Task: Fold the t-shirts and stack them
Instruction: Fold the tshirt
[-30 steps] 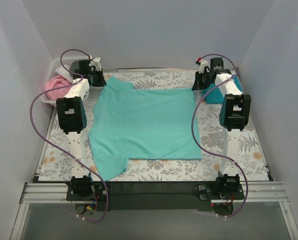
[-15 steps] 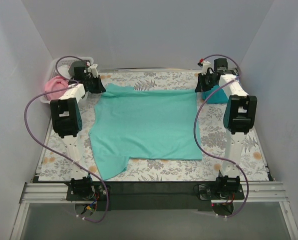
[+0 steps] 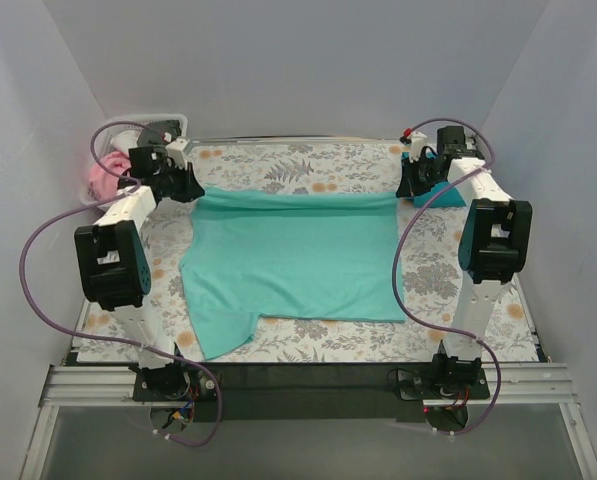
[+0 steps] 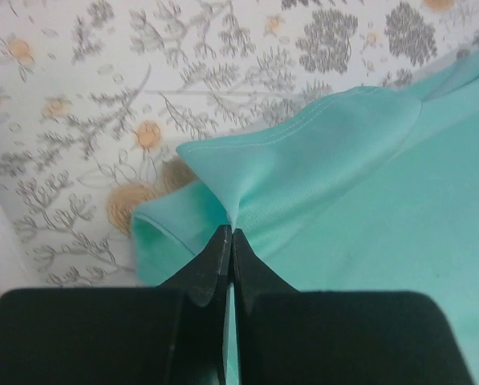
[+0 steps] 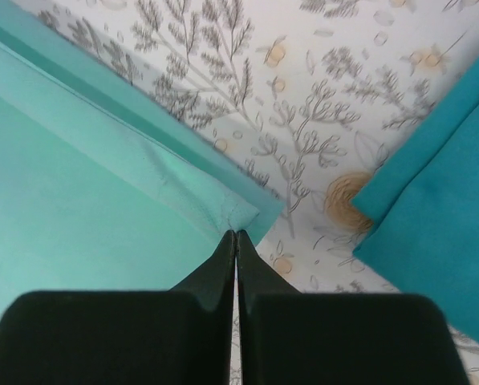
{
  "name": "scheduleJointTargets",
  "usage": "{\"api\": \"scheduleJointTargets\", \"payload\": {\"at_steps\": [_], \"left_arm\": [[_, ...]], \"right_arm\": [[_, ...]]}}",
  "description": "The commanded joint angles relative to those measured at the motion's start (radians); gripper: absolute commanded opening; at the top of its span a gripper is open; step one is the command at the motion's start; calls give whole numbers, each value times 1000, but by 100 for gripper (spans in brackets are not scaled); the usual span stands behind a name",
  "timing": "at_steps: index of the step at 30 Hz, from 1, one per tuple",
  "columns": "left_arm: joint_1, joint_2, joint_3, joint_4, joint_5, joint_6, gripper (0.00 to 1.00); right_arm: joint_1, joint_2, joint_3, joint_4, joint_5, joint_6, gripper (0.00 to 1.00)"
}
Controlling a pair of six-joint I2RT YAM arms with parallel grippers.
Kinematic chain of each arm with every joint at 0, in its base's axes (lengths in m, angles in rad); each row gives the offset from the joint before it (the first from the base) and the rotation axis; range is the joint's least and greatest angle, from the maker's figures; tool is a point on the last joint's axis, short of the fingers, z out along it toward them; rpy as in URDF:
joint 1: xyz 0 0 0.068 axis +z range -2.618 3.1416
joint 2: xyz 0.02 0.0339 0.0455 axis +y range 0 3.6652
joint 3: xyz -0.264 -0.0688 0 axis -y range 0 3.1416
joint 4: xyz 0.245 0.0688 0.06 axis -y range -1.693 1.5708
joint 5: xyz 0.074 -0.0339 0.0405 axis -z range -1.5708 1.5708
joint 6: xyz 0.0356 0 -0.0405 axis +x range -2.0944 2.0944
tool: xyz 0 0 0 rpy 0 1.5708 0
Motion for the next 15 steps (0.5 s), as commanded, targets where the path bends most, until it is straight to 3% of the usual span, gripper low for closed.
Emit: {"api": "scheduleJointTargets", "payload": {"at_steps": [1,6,15], "left_arm": [[15,-88,-87,-9,6,76,0],[18,-96,-190,-10,-32,115,0],[18,1,-193,-13,-85,131,0]], "right_arm": [[-6,-67,-74,-17,-19,-51,1],[-5,-85,-154,-15,-25,-76,1],[3,-31,-224,-22,-16,-108,1]]}}
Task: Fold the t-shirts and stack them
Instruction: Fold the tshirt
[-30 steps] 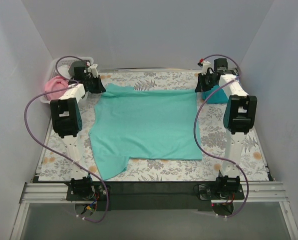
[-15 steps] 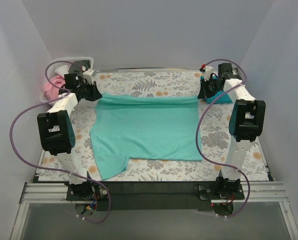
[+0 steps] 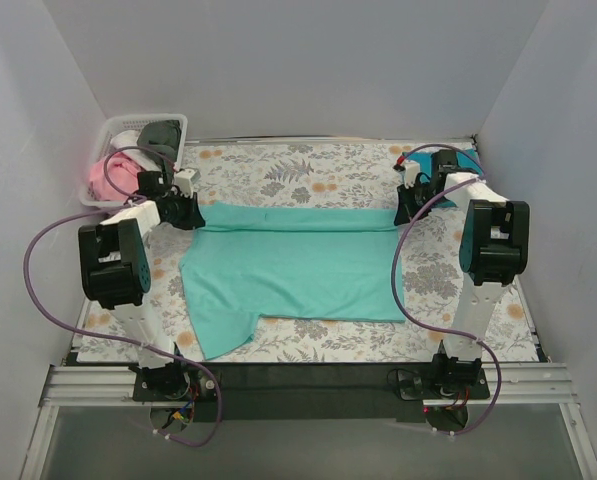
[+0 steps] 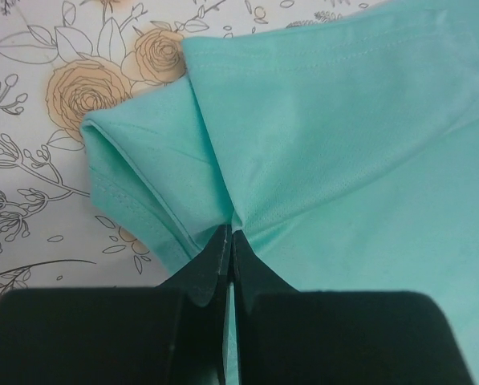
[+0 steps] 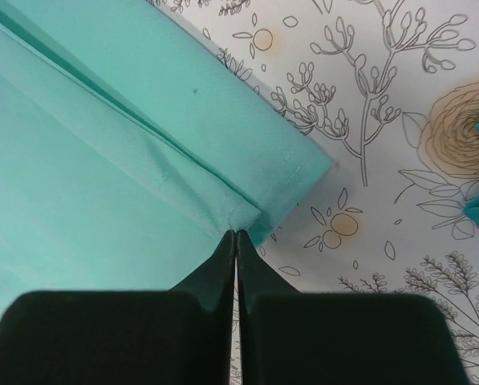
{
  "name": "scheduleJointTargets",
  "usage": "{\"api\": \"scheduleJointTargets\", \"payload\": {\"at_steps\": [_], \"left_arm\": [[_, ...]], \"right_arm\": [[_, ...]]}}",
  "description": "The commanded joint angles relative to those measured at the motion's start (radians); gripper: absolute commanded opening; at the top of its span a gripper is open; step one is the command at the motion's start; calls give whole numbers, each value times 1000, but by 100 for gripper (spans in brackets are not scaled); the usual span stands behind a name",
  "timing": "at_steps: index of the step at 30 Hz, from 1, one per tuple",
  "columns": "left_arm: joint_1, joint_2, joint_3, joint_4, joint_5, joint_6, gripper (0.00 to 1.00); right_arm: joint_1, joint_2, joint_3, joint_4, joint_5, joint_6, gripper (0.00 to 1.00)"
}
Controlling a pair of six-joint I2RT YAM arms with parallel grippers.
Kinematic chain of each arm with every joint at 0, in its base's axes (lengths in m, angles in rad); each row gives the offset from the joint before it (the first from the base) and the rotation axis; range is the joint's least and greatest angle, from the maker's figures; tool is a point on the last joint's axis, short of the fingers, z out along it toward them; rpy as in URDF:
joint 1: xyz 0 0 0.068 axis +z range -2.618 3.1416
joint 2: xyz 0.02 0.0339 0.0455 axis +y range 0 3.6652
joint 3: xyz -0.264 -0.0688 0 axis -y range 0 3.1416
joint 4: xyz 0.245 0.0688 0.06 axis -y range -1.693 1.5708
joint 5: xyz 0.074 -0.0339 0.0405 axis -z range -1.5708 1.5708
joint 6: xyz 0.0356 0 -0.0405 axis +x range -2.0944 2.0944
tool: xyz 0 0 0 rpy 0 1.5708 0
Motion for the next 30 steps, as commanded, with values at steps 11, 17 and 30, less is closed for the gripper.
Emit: {"api": "scheduleJointTargets", "payload": {"at_steps": [11,17,30], "left_arm": [[5,-61,120,-82,52,34,38],[-29,71,307,-79,16,-61,43],[-90,303,495,-67,-40,-107,45]], "right_arm": [[3,-87,44,-66,-48,-42,51],[12,-32,158,-67,-54,34,40],[67,129,250,-66,-5,91,36]]}}
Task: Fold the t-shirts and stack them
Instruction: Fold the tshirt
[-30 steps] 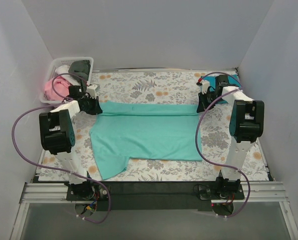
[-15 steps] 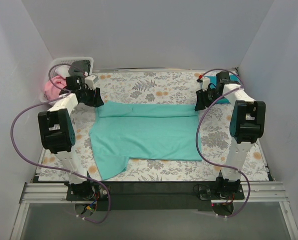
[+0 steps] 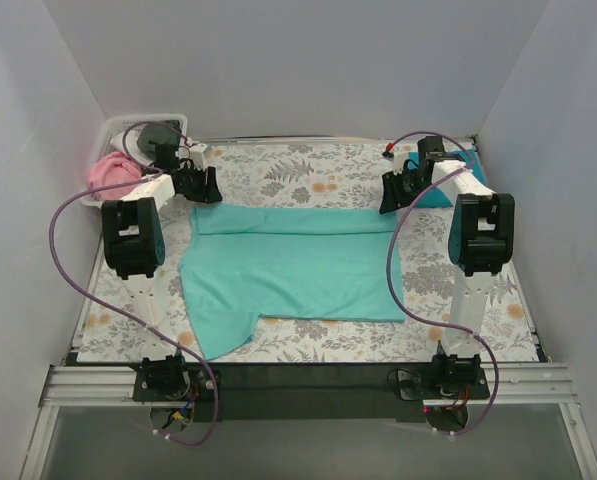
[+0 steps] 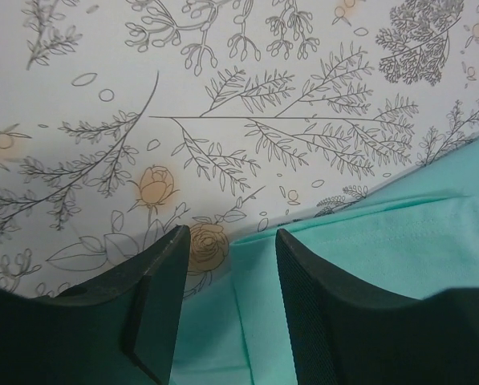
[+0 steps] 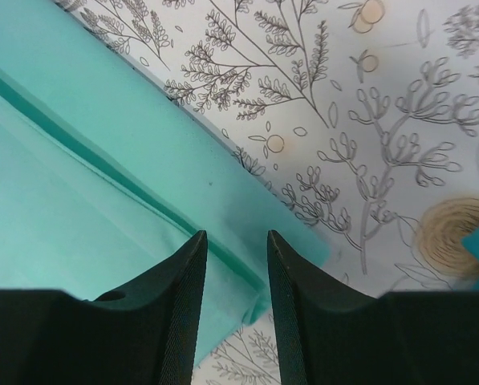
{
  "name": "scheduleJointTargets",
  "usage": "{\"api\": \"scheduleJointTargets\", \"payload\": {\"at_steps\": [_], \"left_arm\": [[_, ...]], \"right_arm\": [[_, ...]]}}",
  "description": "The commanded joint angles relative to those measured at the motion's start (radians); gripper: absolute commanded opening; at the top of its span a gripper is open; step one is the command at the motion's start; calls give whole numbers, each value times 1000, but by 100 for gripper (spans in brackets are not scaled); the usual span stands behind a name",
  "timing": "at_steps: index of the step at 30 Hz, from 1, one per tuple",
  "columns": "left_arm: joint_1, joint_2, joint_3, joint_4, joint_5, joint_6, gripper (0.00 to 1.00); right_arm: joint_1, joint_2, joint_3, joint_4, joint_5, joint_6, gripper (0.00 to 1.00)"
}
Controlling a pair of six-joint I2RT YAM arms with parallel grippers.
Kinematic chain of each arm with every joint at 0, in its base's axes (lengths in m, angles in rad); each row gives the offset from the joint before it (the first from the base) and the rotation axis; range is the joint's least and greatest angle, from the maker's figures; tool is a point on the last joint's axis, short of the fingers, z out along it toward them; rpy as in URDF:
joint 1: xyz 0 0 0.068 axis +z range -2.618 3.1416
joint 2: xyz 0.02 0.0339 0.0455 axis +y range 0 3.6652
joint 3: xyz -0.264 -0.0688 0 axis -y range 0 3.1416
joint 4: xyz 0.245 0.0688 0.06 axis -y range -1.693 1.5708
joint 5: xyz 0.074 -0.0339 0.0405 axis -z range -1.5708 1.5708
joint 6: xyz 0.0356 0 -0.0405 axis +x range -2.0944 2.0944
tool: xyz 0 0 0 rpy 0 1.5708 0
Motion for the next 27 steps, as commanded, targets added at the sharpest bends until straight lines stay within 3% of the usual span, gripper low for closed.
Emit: {"api": "scheduleJointTargets", "payload": {"at_steps": [1,7,10,11,14,17,27], "left_arm": [[-17,-6,56,-2,-18,-14,45],[-28,-4,21,-8,-13,3,41],[-28,-21,4,-14,19,12,32],[-28,-28,2,-14,31,12,22],[-28,-67,-15,-27,64,26,7],[-28,-117,-28,-59,90,47,1],[-20,-350,-244,-180,191,248,0]], "right_arm": [[15,28,38,-6,6,24,37],[18,40,37,-6,15,23,36],[18,48,43,-6,21,20,36],[18,48,46,-6,21,18,36],[18,48,48,-6,27,15,35],[18,45,48,-8,32,12,35],[18,-3,12,-17,41,-6,36]]}}
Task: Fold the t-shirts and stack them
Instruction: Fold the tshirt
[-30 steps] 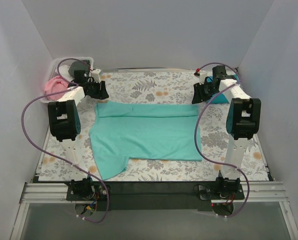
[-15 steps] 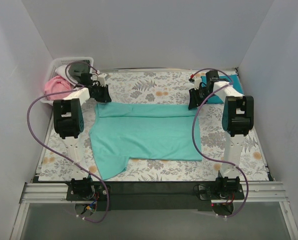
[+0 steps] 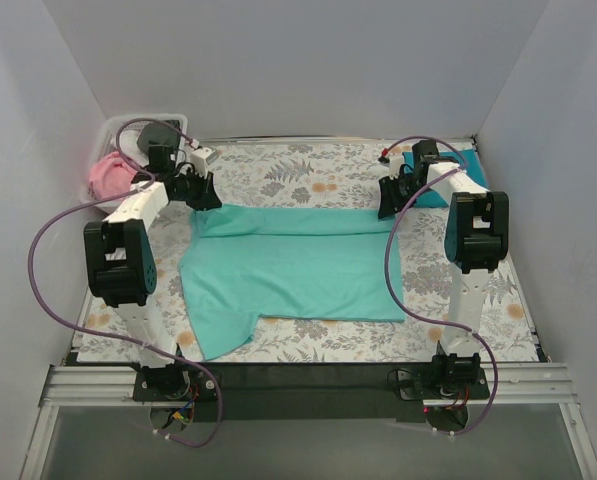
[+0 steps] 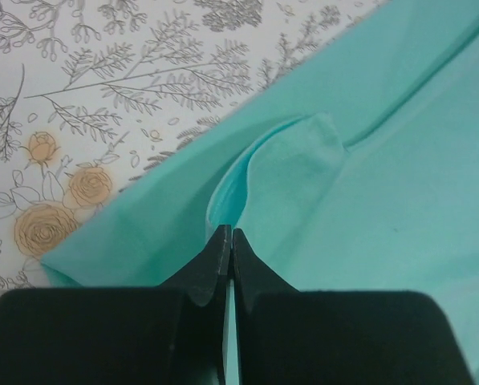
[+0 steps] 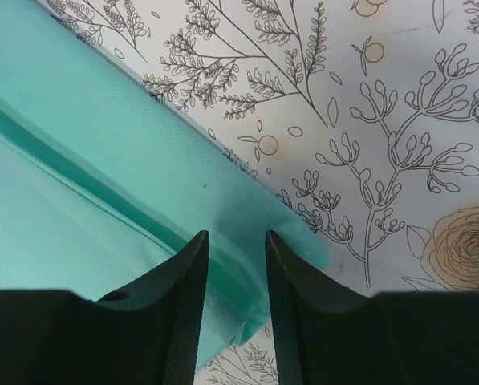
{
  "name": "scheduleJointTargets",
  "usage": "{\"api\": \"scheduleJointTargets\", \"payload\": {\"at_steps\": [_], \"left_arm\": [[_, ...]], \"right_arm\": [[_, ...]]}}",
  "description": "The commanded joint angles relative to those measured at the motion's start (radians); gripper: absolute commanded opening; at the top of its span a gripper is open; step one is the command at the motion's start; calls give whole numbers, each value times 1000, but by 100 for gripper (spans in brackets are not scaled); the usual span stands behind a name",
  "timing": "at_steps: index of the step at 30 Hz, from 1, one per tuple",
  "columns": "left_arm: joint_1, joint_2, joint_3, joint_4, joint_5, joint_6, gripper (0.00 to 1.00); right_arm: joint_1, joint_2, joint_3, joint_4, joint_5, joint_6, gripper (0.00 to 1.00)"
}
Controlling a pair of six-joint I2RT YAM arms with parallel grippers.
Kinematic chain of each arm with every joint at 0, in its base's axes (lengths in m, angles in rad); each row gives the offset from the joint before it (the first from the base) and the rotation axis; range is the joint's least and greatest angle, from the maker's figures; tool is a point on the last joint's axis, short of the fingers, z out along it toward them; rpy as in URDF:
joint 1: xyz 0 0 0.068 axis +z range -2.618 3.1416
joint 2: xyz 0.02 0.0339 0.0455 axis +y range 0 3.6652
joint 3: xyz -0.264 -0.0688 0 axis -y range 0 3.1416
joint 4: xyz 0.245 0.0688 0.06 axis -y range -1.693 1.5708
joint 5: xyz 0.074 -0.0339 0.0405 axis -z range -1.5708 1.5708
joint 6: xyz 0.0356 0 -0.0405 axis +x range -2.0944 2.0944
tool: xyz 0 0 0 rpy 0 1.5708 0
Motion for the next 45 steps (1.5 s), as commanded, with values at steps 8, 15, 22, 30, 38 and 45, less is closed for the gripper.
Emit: {"api": "scheduleJointTargets", "payload": {"at_steps": [8,15,22,30,38,45], "left_arm": [[7,-162,-242,-143,43,345,0],[7,-243,-378,-170,23,558,0],[5,-317,-428,-213,51,643,19],[13,-274,-263,-358,107,608,26],[-5,-191,-292,-60,12,307,32],[-22,-95,-312,55,-89,135,30]], "right_arm": [[-3,-132,-108,-83,9,-85,34],[-3,-196,-223,-117,27,-157,30],[-2,-210,-208,-136,21,-171,42],[0,-215,-102,-137,-57,-103,47],[73,-95,-77,-102,24,-54,41],[78,21,4,-24,159,-14,39]]}}
